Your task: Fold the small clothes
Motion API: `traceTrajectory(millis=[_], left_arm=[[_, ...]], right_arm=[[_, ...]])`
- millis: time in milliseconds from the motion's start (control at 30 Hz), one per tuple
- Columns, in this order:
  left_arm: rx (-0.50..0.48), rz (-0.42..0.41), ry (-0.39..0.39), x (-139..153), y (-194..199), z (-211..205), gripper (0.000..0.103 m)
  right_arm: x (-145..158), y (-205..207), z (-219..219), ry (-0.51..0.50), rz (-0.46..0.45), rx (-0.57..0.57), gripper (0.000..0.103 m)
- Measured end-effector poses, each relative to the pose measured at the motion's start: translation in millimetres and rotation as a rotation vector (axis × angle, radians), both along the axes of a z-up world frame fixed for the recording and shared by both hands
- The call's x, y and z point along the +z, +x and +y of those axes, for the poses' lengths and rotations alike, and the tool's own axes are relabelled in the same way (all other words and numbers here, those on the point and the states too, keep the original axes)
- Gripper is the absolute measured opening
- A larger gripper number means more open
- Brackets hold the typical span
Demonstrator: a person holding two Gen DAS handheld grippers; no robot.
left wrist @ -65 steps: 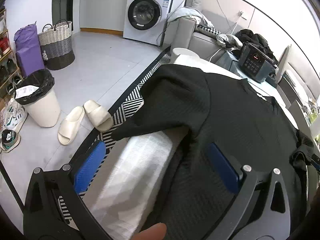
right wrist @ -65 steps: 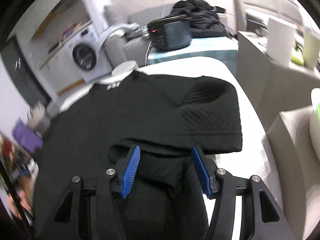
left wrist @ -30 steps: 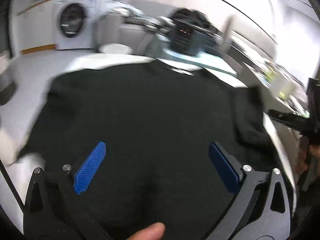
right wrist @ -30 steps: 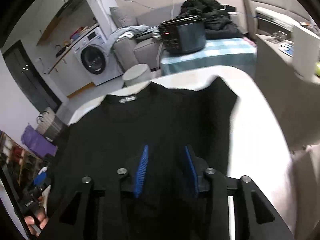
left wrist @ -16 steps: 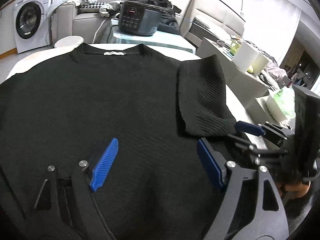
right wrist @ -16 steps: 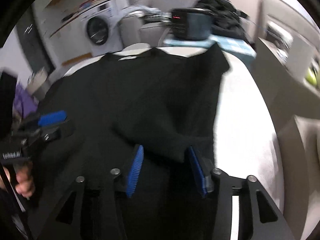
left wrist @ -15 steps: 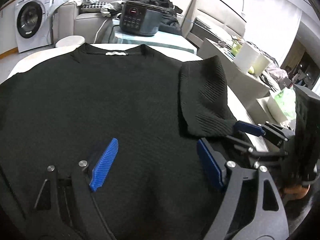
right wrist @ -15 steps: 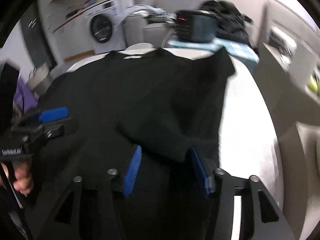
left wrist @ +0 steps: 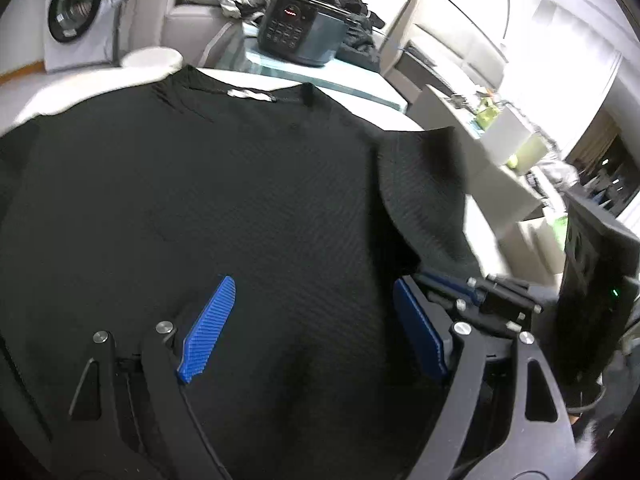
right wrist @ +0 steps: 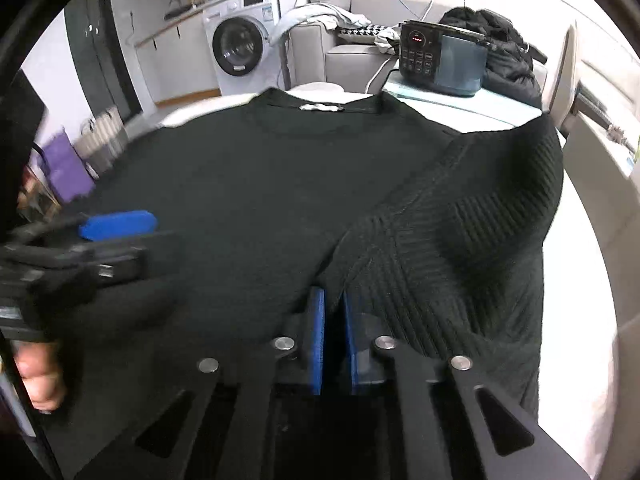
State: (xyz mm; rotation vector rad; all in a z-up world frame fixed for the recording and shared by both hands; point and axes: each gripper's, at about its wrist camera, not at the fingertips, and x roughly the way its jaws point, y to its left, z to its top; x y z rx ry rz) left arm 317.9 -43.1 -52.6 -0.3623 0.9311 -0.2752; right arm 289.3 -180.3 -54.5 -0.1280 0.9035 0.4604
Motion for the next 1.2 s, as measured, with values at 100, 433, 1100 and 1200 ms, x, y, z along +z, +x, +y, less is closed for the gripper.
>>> traceTrajectory(millis=[100,433,1100,1200], left_arm=[[-0.044,0.040,-0.165,-9,10,-3,0.080],[-0.113,0.151,-0.361,-39,60,-36,0.066],[-0.036,0.085,0.017,-26,52,-57,0.006],[-0.054,0.078,0.034,-24,48,-60,0.010]], right_arm=[[10,-14,-11,0.138,0.036,0.059,0.009],[13,-29,-19,0.152,0.055,0.092,0.011],[1,-33,-97,-0.006,0.071,-0.252,0.038],[-2,-31,-94,-0.025,0.060,-0.245,0.038]])
